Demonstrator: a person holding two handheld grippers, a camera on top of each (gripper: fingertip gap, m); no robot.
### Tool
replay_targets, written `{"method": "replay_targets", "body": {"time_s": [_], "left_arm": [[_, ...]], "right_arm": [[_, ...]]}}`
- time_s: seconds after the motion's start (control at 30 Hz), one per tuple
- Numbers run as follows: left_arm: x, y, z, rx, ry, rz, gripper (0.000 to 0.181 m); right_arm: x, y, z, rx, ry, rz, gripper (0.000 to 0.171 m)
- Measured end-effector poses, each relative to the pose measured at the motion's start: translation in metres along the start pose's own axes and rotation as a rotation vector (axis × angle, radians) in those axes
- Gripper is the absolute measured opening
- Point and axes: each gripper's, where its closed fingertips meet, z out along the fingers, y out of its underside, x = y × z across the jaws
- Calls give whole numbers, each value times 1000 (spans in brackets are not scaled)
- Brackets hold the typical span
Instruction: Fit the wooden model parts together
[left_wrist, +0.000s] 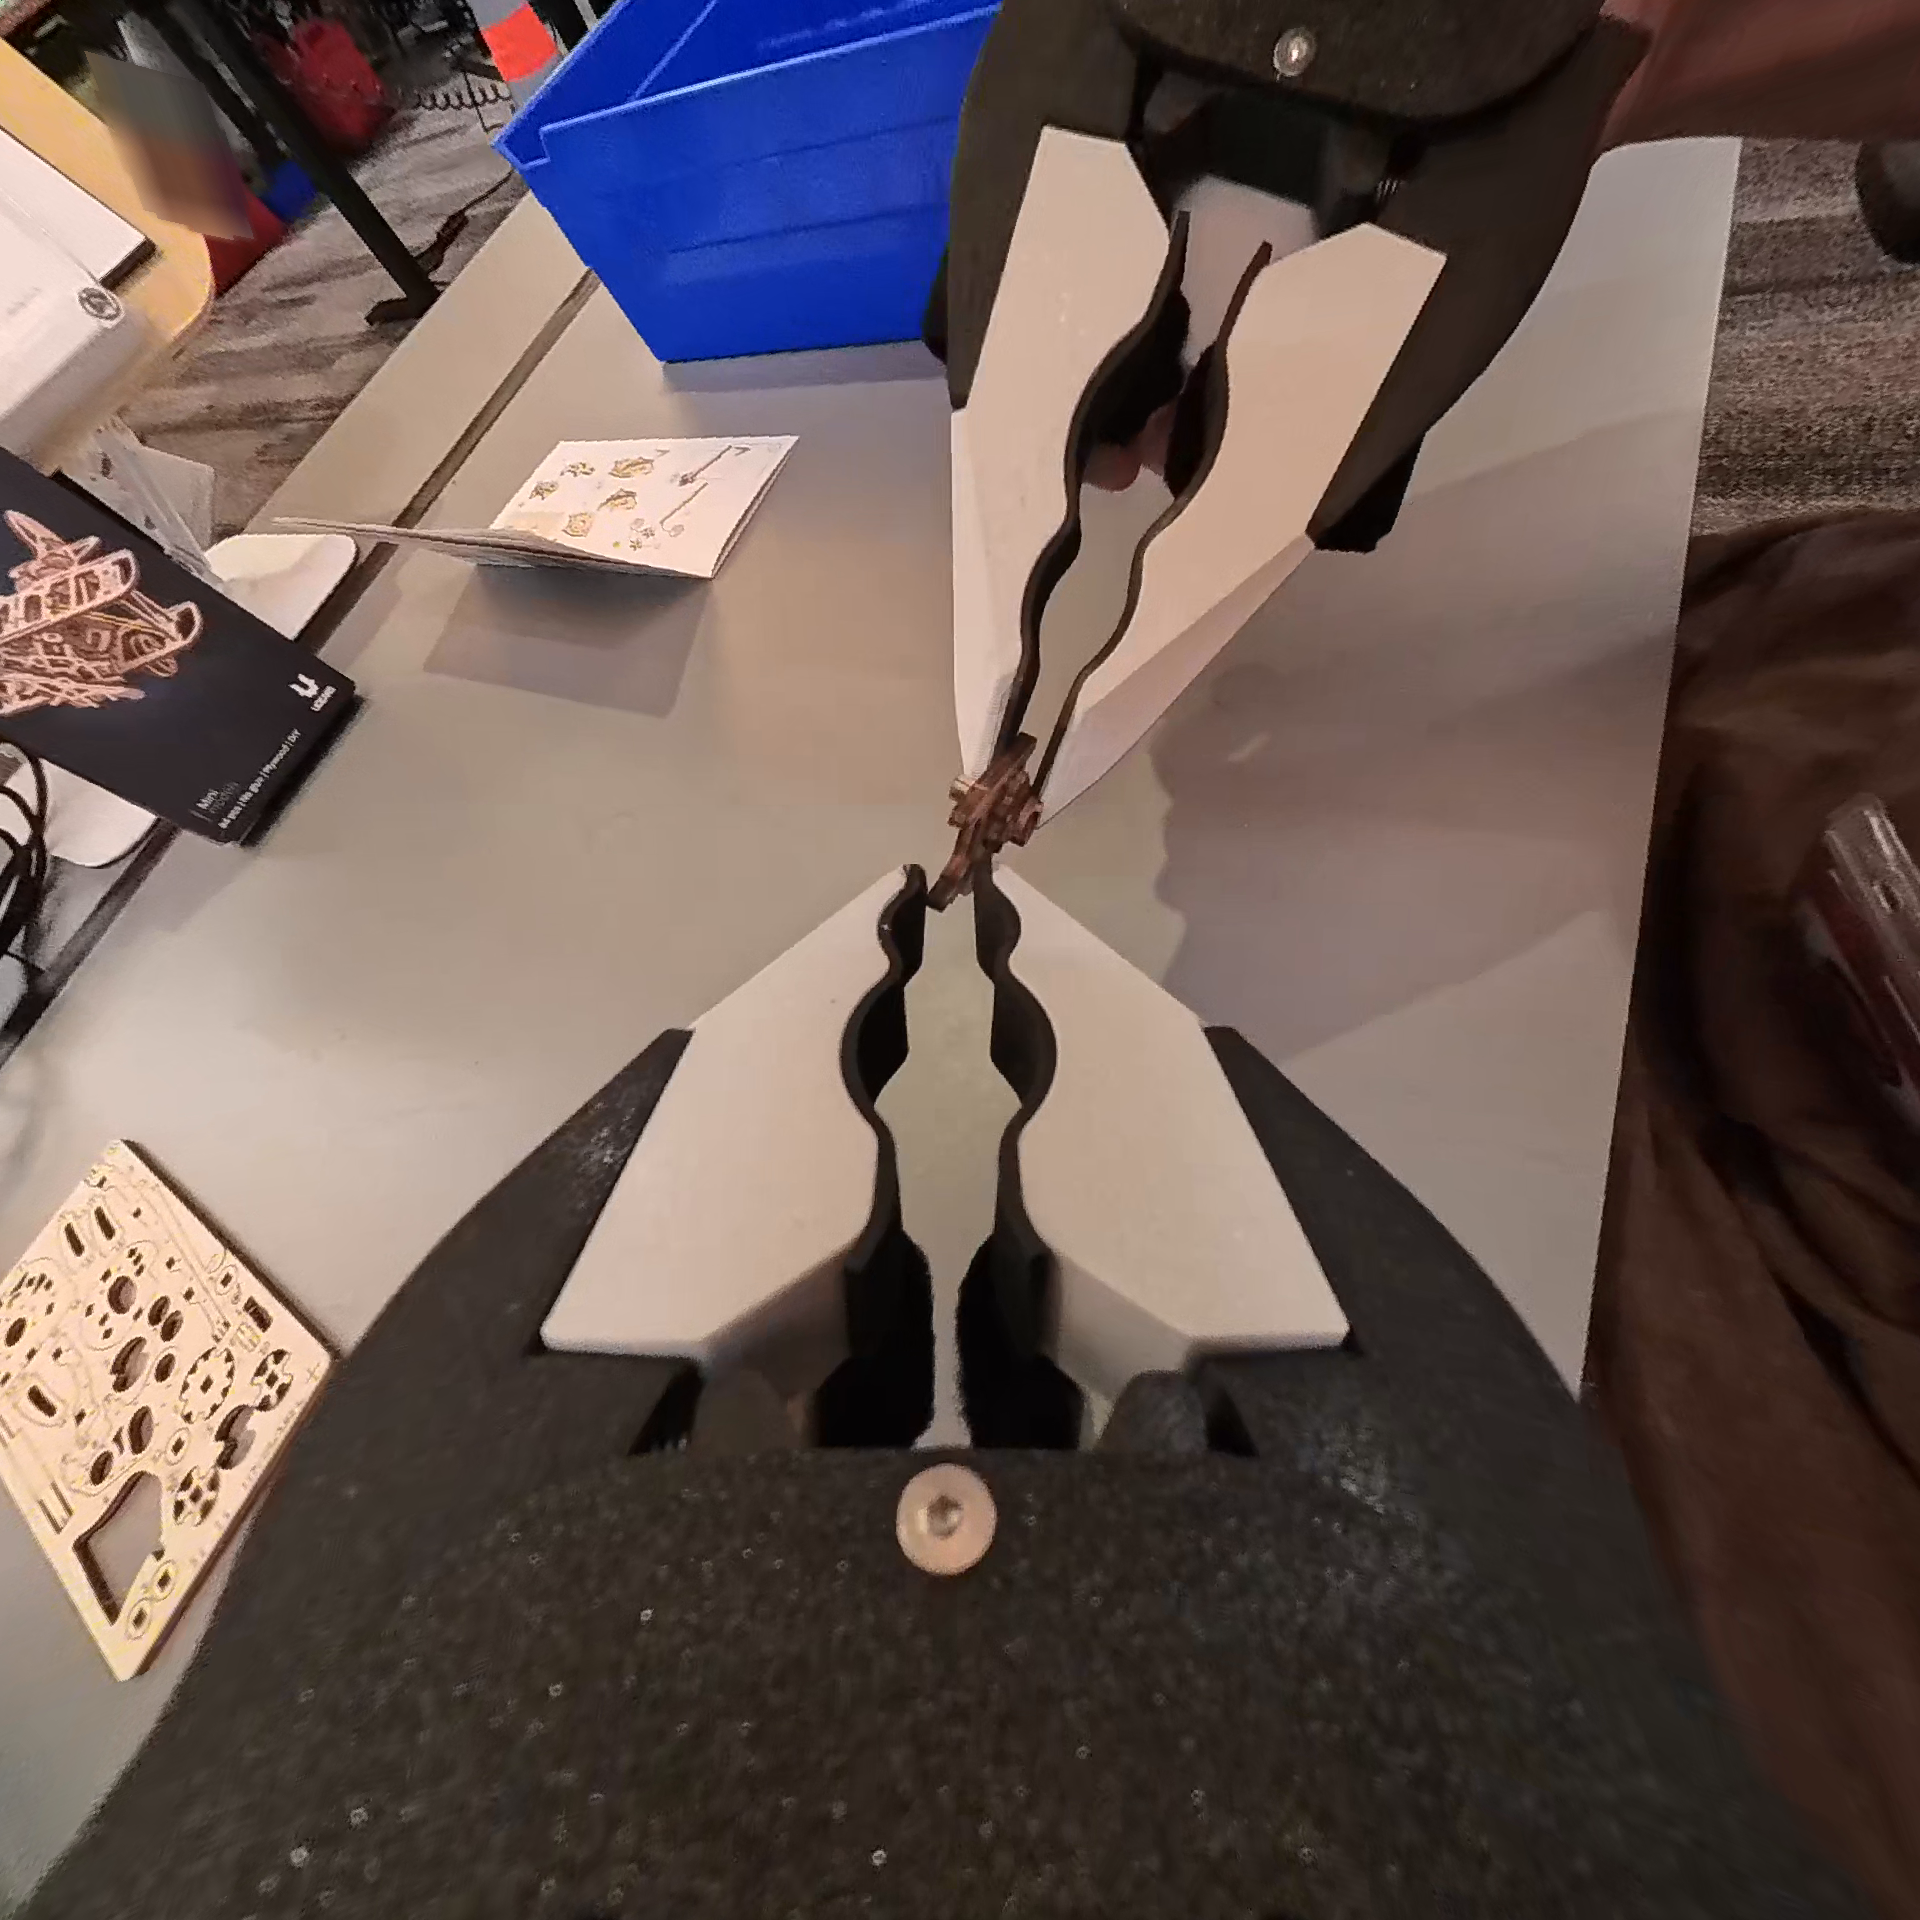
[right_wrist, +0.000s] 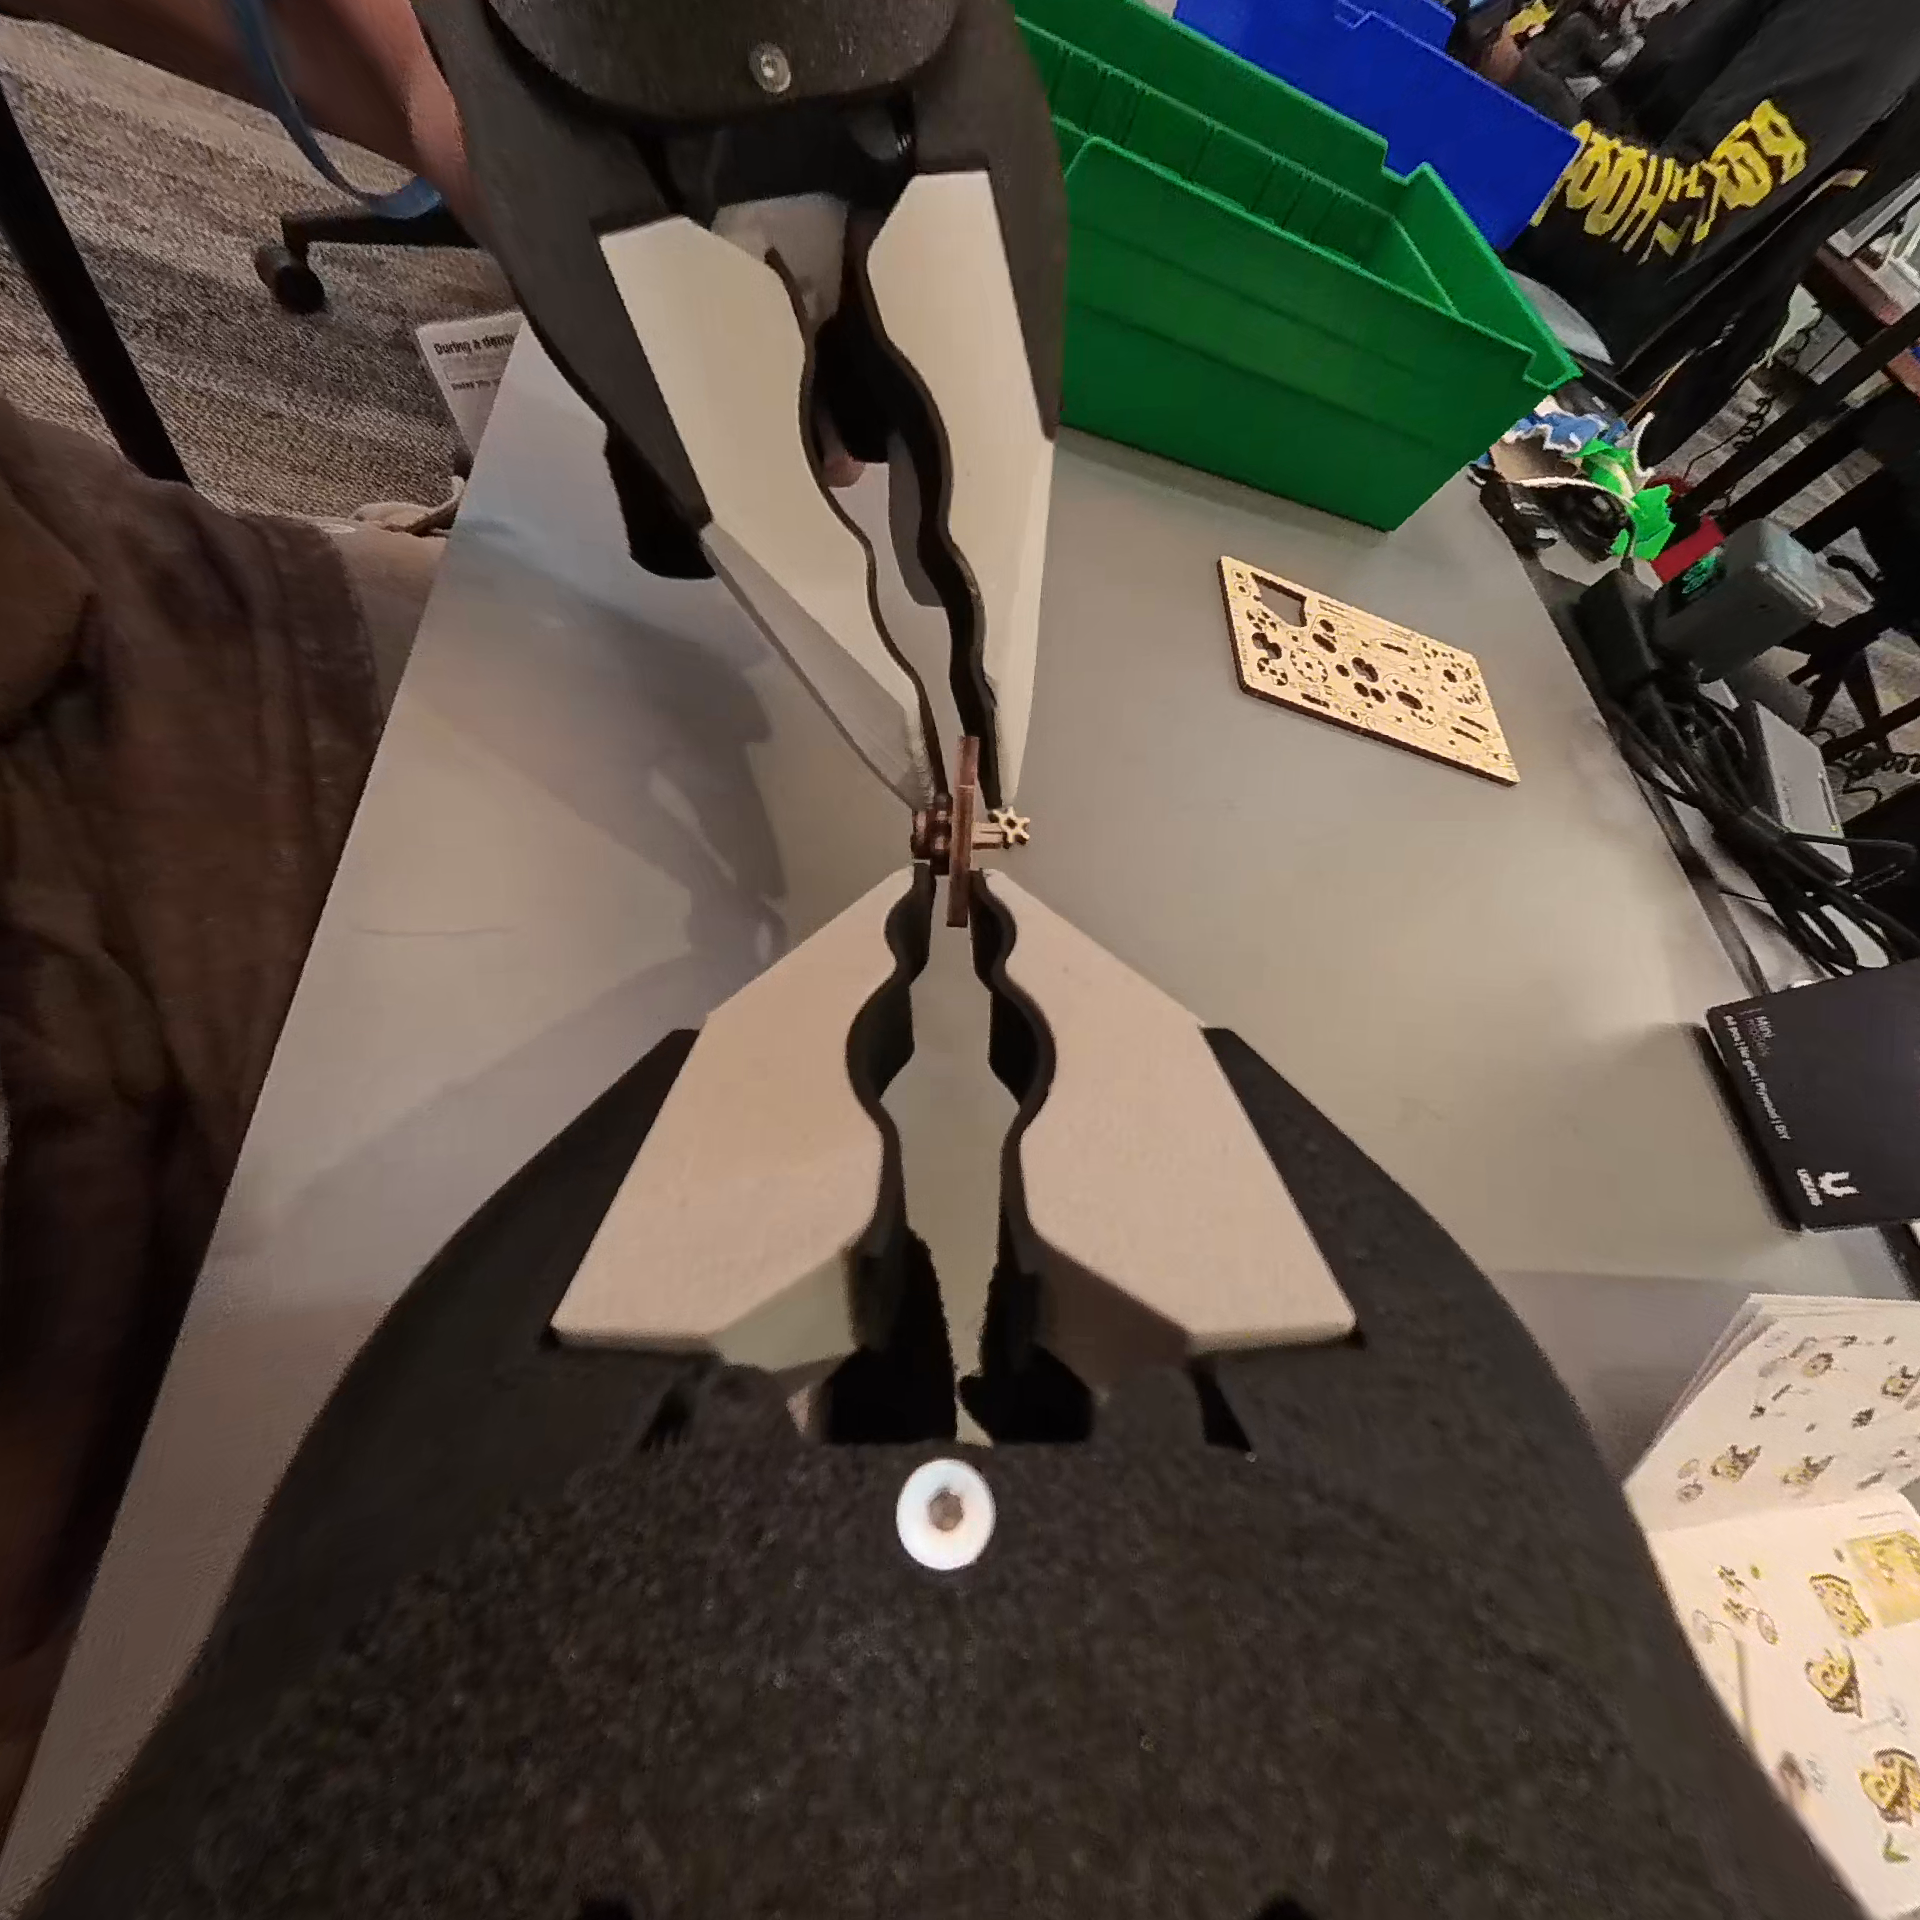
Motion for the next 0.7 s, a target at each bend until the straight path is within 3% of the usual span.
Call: {"method": "replay_targets", "body": {"time_s": [0.4, 0.7], "left_arm": [[-6, 12, 3, -29, 18, -94, 13], [6, 29, 30, -89, 128, -243, 28]], "right_arm": [[11, 33, 4, -215, 138, -266, 6], [8, 54, 19, -355, 224, -655, 6]]}}
